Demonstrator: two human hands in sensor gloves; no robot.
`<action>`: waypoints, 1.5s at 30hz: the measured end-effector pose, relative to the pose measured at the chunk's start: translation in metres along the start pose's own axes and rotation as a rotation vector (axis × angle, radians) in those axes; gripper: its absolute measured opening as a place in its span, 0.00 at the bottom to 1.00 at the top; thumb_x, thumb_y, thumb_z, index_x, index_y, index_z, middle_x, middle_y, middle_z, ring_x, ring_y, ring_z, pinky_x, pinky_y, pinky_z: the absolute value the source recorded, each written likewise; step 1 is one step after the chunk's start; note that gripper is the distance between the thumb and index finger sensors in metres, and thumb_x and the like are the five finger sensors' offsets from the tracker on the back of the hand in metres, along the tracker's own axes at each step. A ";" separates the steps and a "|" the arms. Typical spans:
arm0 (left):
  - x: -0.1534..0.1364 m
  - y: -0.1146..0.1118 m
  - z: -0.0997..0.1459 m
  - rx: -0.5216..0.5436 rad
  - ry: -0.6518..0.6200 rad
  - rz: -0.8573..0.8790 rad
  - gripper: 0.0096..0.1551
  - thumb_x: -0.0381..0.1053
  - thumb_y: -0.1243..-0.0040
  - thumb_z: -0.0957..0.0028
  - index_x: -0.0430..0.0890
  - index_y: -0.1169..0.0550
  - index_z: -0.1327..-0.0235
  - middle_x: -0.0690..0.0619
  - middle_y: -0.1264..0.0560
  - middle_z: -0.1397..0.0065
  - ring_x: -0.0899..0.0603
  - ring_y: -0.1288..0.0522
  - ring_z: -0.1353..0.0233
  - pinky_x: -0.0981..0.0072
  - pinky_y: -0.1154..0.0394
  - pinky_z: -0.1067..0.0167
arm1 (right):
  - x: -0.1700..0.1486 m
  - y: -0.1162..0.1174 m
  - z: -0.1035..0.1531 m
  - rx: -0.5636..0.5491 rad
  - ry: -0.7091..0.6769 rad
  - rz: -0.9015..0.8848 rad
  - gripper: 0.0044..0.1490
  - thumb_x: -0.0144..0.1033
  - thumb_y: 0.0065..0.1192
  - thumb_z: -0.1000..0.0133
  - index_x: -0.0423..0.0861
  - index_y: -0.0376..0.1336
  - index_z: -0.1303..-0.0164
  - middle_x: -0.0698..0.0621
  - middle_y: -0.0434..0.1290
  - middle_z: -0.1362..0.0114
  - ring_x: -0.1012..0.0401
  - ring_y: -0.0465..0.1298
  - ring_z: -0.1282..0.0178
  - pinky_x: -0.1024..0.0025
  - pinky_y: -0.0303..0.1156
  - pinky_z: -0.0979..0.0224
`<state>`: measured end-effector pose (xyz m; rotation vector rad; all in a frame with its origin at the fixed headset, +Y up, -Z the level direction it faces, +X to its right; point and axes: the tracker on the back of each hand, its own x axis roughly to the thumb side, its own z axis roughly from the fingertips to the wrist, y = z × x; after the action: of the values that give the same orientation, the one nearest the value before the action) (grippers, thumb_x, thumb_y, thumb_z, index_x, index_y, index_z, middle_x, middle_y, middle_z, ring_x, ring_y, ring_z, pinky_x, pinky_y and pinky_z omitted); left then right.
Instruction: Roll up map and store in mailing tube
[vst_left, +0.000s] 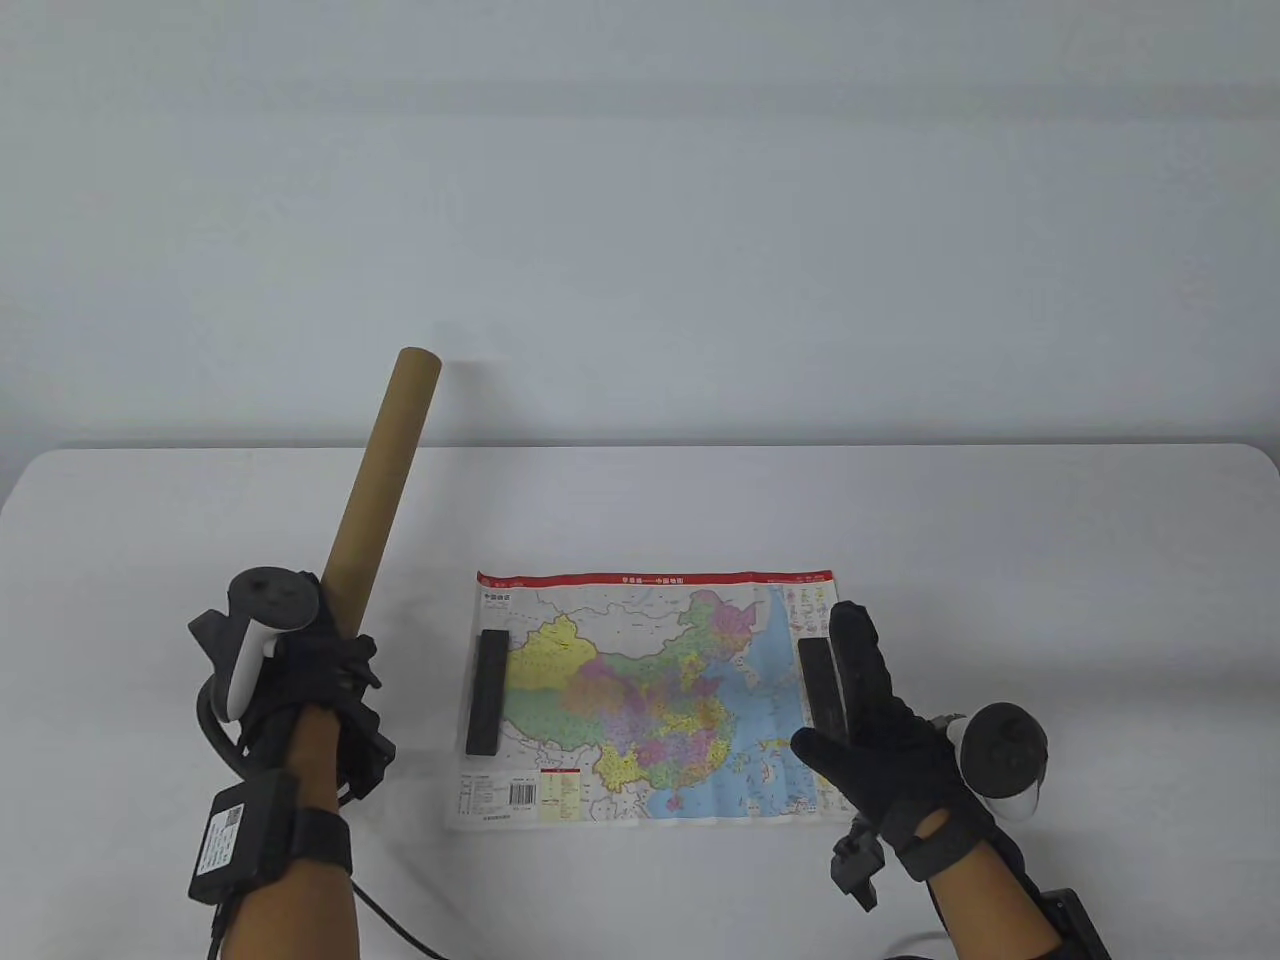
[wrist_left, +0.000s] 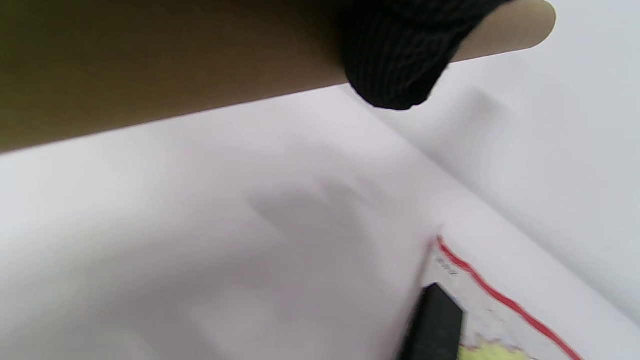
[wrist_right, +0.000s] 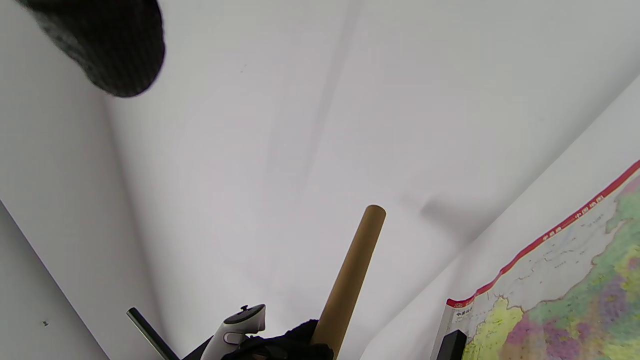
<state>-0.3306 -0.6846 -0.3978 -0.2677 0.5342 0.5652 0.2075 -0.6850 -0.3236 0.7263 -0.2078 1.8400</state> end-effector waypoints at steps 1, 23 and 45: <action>-0.005 -0.004 -0.005 -0.005 0.034 -0.002 0.53 0.55 0.34 0.48 0.59 0.57 0.24 0.49 0.45 0.19 0.36 0.29 0.24 0.44 0.32 0.25 | -0.002 0.001 0.000 0.009 0.007 0.012 0.65 0.66 0.61 0.39 0.43 0.29 0.15 0.34 0.29 0.16 0.28 0.33 0.20 0.29 0.38 0.28; -0.025 -0.050 -0.042 0.044 0.215 -0.160 0.51 0.53 0.33 0.48 0.60 0.54 0.24 0.48 0.45 0.19 0.34 0.32 0.24 0.45 0.33 0.25 | -0.005 0.010 -0.001 0.064 0.038 0.050 0.65 0.65 0.62 0.39 0.42 0.31 0.15 0.33 0.30 0.15 0.28 0.35 0.20 0.29 0.39 0.29; -0.020 -0.045 -0.028 0.118 0.211 -0.216 0.55 0.65 0.33 0.53 0.62 0.56 0.25 0.52 0.49 0.17 0.35 0.44 0.16 0.44 0.42 0.20 | -0.007 0.017 -0.004 0.098 0.072 0.060 0.65 0.65 0.62 0.39 0.42 0.31 0.14 0.33 0.31 0.15 0.27 0.36 0.20 0.29 0.39 0.28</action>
<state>-0.3305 -0.7404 -0.4062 -0.2709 0.7305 0.2958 0.1927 -0.6952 -0.3270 0.7271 -0.0945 1.9407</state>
